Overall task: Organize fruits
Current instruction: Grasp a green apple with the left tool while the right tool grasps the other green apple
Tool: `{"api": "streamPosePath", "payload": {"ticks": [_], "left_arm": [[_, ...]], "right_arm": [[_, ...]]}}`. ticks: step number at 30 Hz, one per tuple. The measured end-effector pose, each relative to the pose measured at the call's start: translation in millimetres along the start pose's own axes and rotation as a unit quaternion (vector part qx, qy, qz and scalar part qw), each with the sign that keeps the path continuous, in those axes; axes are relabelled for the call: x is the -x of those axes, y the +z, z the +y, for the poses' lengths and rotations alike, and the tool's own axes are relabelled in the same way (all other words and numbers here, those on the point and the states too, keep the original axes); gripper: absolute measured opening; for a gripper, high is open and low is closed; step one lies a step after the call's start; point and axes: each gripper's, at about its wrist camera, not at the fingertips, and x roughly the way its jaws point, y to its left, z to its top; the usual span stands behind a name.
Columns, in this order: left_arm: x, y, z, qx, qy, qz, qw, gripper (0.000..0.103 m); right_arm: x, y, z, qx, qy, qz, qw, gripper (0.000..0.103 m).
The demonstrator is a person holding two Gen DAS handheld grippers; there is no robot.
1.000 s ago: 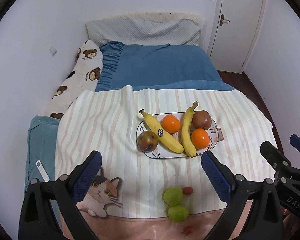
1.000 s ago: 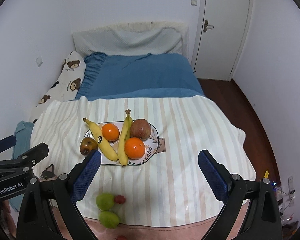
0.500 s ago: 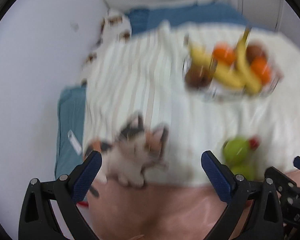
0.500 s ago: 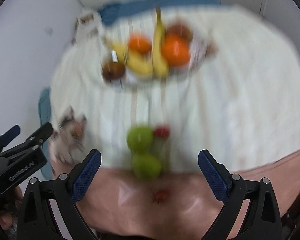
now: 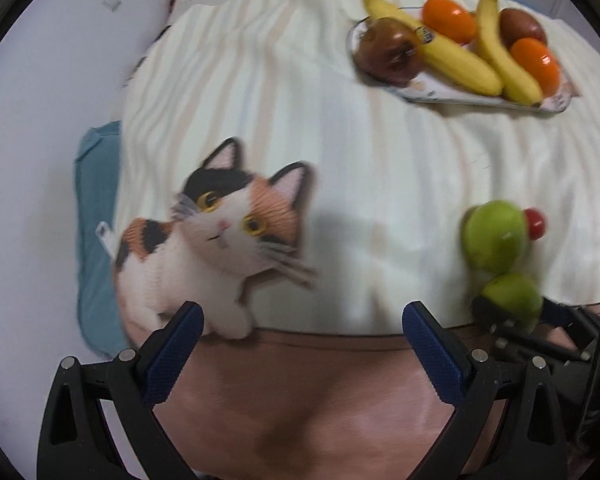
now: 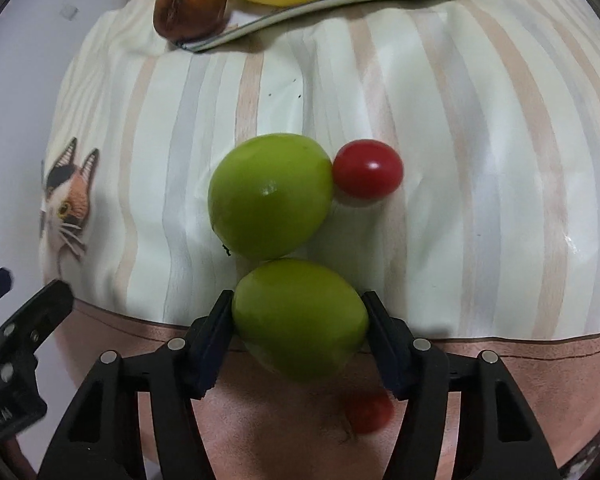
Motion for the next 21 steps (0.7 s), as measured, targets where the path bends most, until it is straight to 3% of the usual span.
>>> {"api": "streamPosePath", "payload": {"ticks": [7,13,14,16,18,20,21], "left_arm": [[-3.3,32.6,-55.1,-0.046,-0.111,0.026,0.9924,0.102],[-22.1,54.0,-115.0,-0.126,-0.137,0.042,0.9816,0.101],[-28.8,55.8,-124.8,-0.142,-0.144,0.049,0.9781,0.097],[-41.5,56.7,-140.7,-0.173,-0.142,0.059,0.9728,0.07],[-45.8,57.1,-147.6,-0.186,-0.14,0.059,0.9707,0.069],[-42.8,56.7,-149.5,-0.189,-0.128,0.048,0.9724,0.061],[-40.7,56.4,-147.9,-0.185,-0.117,0.044,0.9747,0.052]], "right_arm": [[51.4,-4.6,-35.7,0.004,-0.041,-0.038,0.998,0.065],[85.3,8.5,-77.4,-0.009,-0.064,-0.052,0.997,0.065],[87.4,8.6,-83.3,-0.012,-0.067,-0.052,0.996,0.065],[83.7,17.5,-91.5,-0.016,-0.069,-0.048,0.996,0.065],[84.9,16.9,-100.3,-0.018,-0.065,-0.043,0.997,0.065],[83.5,16.9,-103.7,-0.018,-0.063,-0.039,0.997,0.065],[80.6,18.6,-102.2,-0.017,-0.064,-0.038,0.997,0.065]]}}
